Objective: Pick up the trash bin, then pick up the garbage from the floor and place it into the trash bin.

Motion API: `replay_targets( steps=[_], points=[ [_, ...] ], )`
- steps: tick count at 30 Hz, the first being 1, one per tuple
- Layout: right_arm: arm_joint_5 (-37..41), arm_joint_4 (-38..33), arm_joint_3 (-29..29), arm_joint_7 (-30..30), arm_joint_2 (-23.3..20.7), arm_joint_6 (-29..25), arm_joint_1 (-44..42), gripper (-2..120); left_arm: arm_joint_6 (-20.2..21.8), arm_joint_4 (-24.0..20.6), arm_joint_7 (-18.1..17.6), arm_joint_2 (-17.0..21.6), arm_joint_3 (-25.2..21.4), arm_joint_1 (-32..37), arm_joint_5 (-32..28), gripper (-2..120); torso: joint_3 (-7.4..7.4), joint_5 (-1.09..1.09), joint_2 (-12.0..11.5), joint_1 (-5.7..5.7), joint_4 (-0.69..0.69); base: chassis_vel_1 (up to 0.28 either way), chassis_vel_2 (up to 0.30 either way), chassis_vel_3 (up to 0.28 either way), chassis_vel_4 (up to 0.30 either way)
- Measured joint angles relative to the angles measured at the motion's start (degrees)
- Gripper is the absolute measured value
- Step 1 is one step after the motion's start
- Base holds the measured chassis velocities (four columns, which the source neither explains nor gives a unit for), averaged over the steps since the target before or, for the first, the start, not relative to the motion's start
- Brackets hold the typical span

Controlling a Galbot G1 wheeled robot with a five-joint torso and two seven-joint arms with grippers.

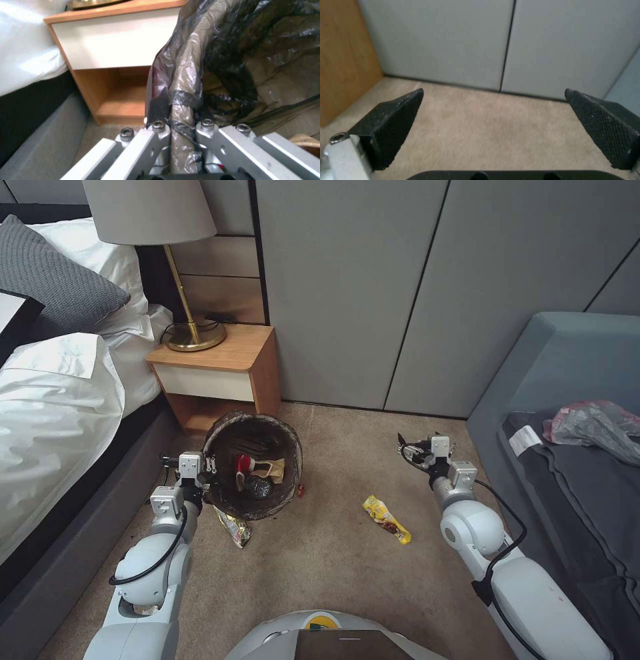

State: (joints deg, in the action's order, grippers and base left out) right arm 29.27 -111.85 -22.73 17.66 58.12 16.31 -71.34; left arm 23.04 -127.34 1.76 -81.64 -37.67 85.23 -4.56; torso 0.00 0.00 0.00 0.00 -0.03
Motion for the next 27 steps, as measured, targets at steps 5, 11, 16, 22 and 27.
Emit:
replay_targets(
  steps=[5,11,16,22,27],
  points=[
    [4.0,1.3,1.7,-1.1,-2.2,5.6,2.8,100,-0.1,-0.3,0.1,-0.2,0.2,0.0,0.3,2,0.00,0.00,0.0,0.00,0.03,0.000,0.000,0.000,0.000],
    [12.1,3.9,5.1,-3.4,-6.6,16.9,8.5,100,-0.6,-0.4,0.3,-0.3,-0.4,0.1,0.6,2,0.00,0.00,0.0,0.00,0.03,0.000,0.000,0.000,0.000],
    [15.3,4.9,6.4,-4.3,-8.4,21.4,10.8,100,-0.8,-0.1,0.3,-0.4,-0.7,0.1,0.6,2,0.00,-0.01,0.0,0.00,0.04,0.000,0.000,0.000,0.000],
    [15.5,5.2,6.7,-4.4,-8.5,21.8,11.0,100,-0.9,0.5,0.3,-0.5,-0.8,-0.2,0.8,2,0.00,-0.01,0.0,0.00,0.01,0.000,0.000,0.000,0.000],
    [15.9,8.0,9.3,-5.0,-8.3,22.8,13.1,100,-1.0,1.0,0.3,-0.7,-0.6,-0.5,1.1,2,-0.01,-0.06,0.0,0.00,0.01,0.000,0.000,0.000,0.000]
  ],
)
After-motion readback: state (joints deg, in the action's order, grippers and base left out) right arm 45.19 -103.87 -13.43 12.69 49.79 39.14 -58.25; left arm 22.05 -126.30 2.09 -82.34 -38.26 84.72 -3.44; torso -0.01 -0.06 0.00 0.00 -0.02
